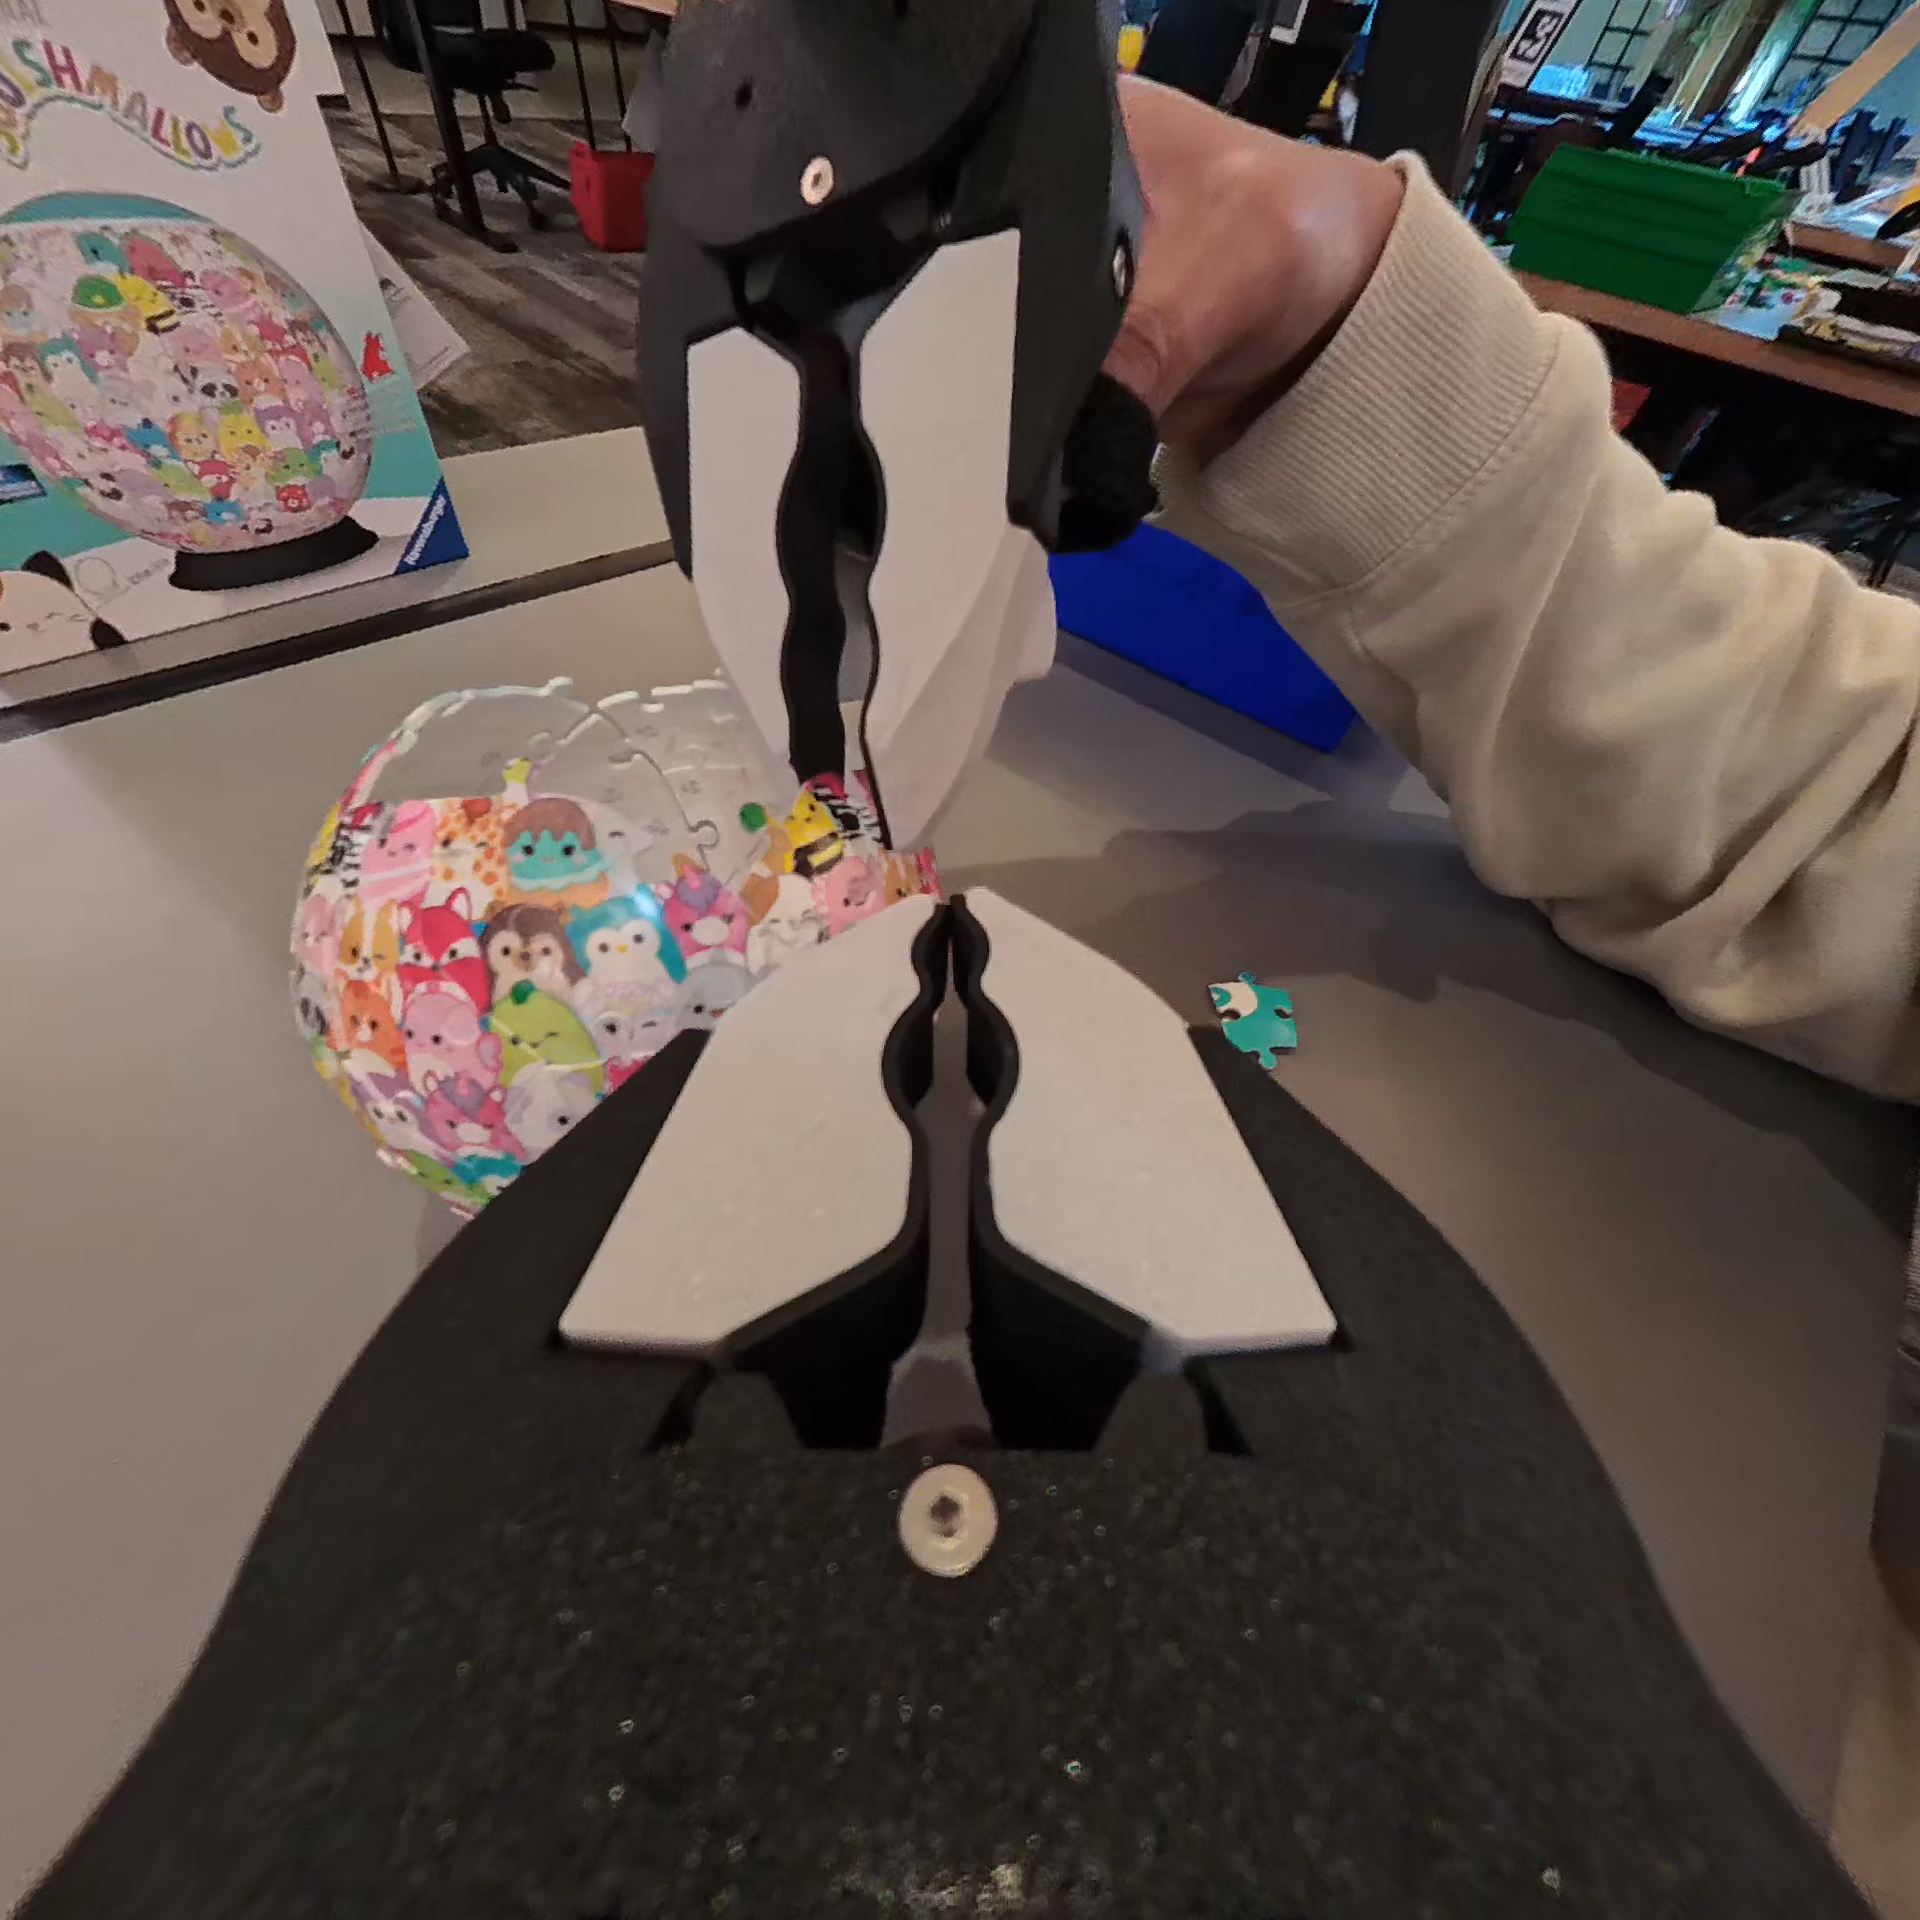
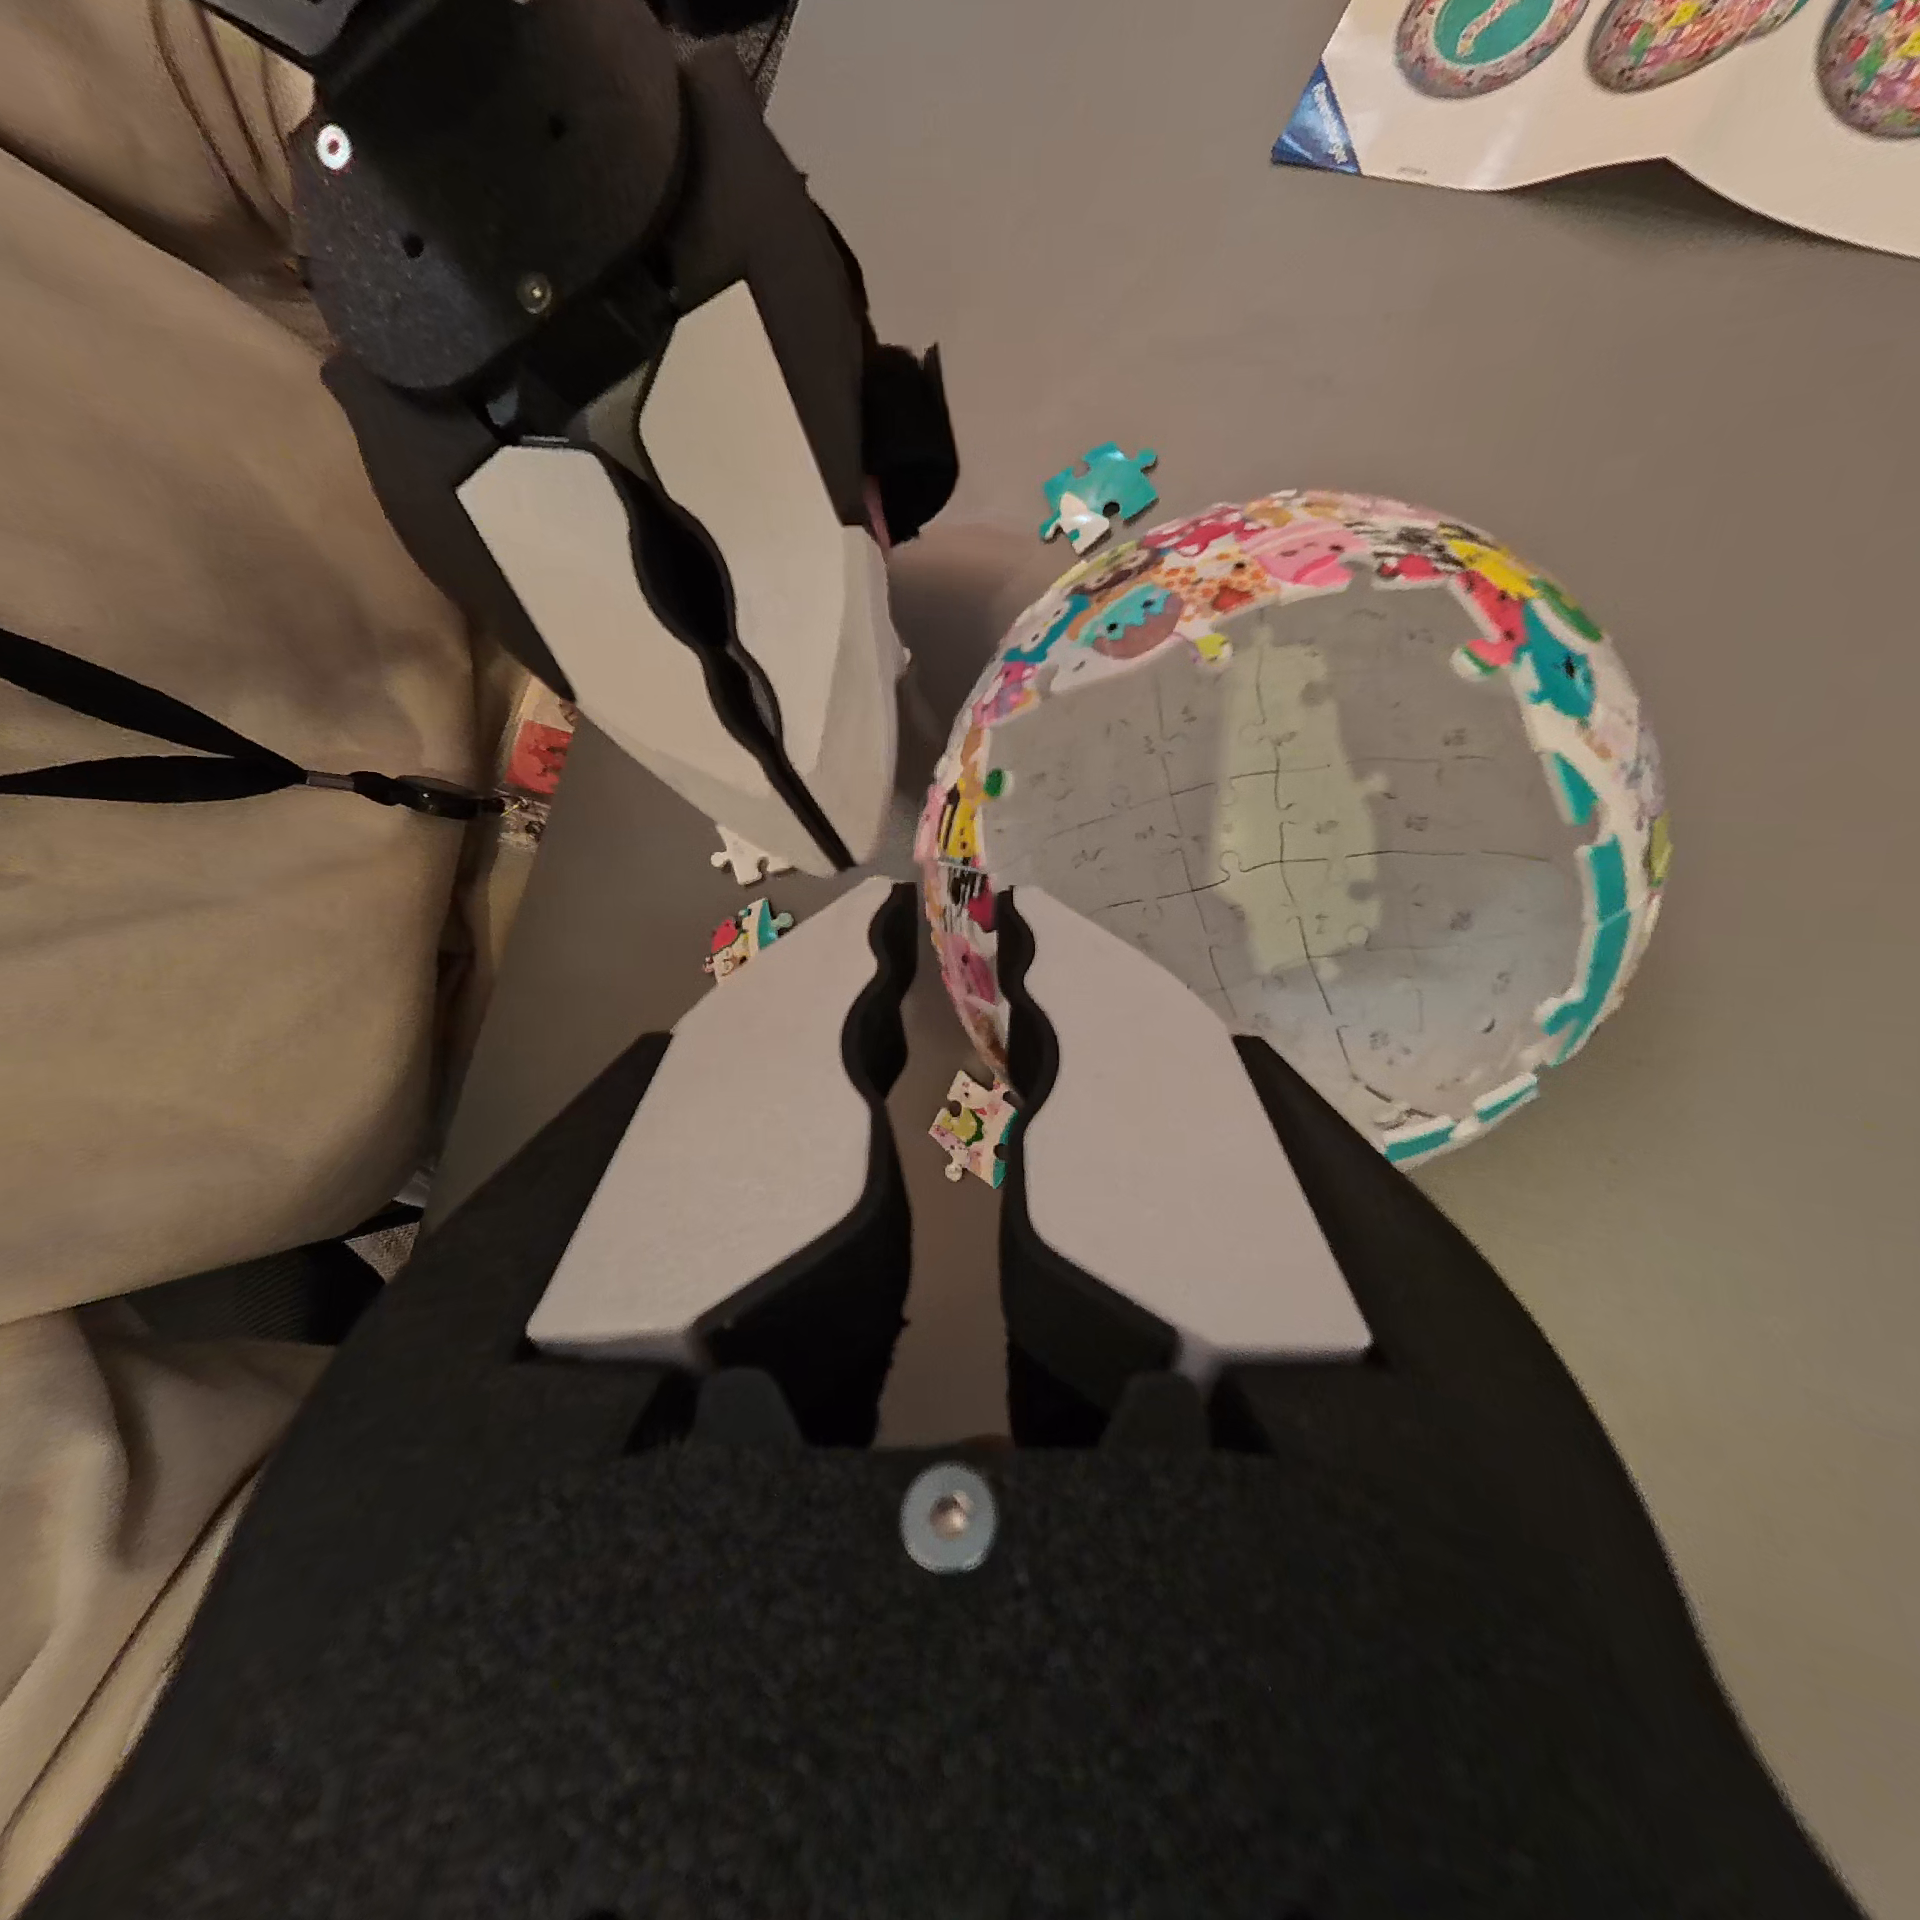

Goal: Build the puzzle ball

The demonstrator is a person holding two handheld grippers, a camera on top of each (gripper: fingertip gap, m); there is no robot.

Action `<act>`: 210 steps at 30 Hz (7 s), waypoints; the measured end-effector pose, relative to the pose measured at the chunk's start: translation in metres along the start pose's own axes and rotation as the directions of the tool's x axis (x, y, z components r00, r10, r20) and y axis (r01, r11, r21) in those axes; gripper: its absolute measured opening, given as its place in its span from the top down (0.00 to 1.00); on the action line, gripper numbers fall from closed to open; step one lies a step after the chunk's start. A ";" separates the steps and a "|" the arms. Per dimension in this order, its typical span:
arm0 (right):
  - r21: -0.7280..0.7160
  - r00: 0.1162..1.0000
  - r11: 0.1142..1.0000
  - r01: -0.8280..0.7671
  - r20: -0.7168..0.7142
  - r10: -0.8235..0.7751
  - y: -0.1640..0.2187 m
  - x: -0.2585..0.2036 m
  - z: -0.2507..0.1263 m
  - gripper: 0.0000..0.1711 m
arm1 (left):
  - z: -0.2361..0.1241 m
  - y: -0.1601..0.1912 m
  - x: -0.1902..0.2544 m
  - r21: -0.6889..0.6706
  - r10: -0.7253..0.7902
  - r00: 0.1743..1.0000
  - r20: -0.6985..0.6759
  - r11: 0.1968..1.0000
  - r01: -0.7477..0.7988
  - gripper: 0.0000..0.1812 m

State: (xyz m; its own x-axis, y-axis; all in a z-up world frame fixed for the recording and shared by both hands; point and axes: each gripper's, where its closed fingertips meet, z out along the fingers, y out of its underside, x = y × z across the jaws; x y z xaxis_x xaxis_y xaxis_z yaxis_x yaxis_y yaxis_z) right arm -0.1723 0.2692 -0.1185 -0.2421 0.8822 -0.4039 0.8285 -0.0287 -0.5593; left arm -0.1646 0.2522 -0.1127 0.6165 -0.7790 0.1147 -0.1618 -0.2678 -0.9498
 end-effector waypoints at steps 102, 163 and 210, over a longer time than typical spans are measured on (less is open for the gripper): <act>0.029 0.998 1.000 0.011 -0.061 -0.009 -0.004 0.010 -0.005 0.86 | -0.023 0.032 -0.020 -0.058 0.052 0.995 0.080 0.997 -0.047 0.99; 0.757 0.805 0.610 -0.232 -0.202 0.557 0.009 0.070 0.016 0.18 | 0.017 0.046 -0.067 -0.299 -0.282 0.943 -0.177 0.928 0.221 0.35; 0.756 0.793 0.643 -0.124 -0.314 0.522 0.038 0.056 -0.013 0.30 | 0.009 0.059 -0.070 -0.357 -0.219 0.923 -0.316 0.929 0.098 0.44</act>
State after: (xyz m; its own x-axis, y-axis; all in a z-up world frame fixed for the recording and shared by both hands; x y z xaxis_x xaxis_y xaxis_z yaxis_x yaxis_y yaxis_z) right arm -0.1477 0.3235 -0.1535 0.3991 0.8322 -0.3849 0.1814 -0.4831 -0.8566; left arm -0.2104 0.2955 -0.1796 0.3608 -0.8396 0.4060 -0.3647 -0.5277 -0.7671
